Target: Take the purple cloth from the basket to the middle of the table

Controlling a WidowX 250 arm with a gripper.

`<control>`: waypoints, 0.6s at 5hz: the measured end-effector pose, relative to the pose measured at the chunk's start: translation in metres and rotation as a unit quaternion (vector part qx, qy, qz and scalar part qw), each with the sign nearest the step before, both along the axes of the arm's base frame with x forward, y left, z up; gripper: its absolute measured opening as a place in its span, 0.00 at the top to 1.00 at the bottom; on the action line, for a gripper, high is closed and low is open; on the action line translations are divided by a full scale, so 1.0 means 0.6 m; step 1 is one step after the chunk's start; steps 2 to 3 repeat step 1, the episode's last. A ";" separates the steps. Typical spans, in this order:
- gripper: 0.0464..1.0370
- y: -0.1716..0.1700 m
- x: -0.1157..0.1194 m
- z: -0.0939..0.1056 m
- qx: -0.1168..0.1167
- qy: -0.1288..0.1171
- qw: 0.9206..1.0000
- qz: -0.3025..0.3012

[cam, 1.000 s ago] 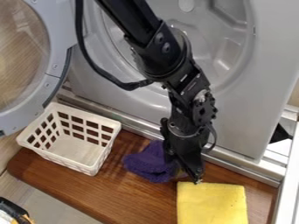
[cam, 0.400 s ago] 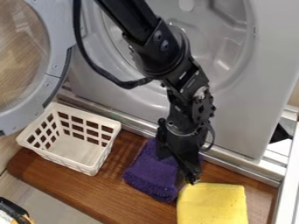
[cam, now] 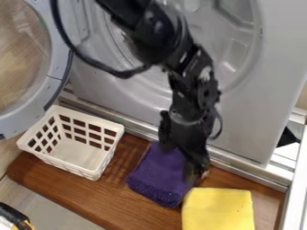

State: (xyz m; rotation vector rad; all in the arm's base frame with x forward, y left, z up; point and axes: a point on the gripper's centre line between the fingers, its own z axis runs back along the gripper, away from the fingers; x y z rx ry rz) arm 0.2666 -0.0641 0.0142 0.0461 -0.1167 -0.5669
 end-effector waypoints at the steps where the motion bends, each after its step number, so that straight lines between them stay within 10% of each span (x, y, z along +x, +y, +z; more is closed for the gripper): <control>1: 0.04 -0.003 0.001 0.030 -0.004 -0.014 1.000 -0.008; 3: 0.04 -0.003 0.001 0.030 -0.004 -0.014 1.000 -0.008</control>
